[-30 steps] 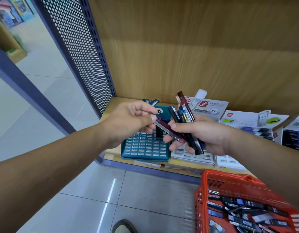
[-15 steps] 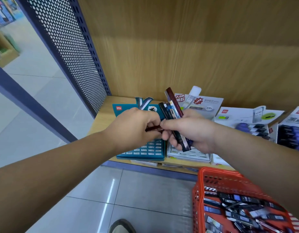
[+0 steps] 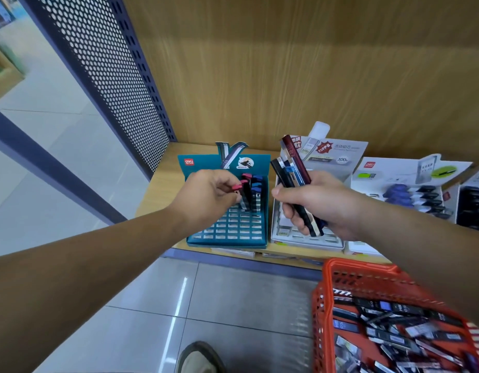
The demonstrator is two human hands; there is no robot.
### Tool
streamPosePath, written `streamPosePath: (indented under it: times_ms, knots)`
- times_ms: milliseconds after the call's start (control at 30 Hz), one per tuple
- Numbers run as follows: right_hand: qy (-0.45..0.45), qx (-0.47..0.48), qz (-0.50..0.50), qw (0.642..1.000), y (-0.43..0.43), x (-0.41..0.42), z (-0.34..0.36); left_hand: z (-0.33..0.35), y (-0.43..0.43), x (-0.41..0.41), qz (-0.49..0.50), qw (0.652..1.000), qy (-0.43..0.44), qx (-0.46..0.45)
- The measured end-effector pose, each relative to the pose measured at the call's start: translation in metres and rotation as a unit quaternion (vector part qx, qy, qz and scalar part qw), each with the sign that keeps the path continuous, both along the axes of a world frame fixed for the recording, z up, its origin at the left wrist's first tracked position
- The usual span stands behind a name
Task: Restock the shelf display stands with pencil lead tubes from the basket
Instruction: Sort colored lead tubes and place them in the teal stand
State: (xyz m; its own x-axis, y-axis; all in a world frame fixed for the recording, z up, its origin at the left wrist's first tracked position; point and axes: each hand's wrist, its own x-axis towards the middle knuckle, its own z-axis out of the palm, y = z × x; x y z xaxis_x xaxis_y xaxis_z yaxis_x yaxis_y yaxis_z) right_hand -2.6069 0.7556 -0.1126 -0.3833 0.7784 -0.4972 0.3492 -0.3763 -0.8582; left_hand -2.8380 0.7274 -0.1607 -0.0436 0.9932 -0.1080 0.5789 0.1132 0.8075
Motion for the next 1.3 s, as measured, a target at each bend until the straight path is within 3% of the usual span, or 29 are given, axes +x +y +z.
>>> streamPosePath:
  times_ms: [267,533,733,767,833,933,1033,1300]
  knots:
    - [0.011,-0.001,0.011,1.0,0.004,0.003,-0.008,0.003,0.003,0.002,-0.032,0.994,0.105,0.01]
    - [0.019,-0.011,0.018,1.0,0.004,0.002,-0.006,-0.003,0.0,0.007,-0.052,0.989,0.137,0.015]
    - [0.033,-0.035,0.046,0.998,0.003,0.004,-0.001,0.018,0.004,0.008,0.008,0.986,0.166,0.016]
    - [0.034,-0.044,0.059,0.997,0.002,0.005,0.0,0.024,0.003,0.011,0.023,0.99,0.138,0.03]
    - [0.037,-0.066,0.096,0.993,0.0,0.006,0.003,0.039,0.0,0.022,0.044,0.998,0.002,0.035]
    - [0.047,-0.09,0.135,0.986,-0.004,0.003,0.008,0.054,-0.008,0.037,0.019,0.986,-0.164,-0.035]
    - [0.05,-0.083,0.144,0.985,-0.008,0.001,0.012,0.059,-0.011,0.038,-0.021,0.979,-0.198,-0.043]
    - [0.071,-0.1,0.038,0.992,-0.003,0.013,0.02,0.059,-0.007,0.007,0.053,0.96,-0.266,-0.07]
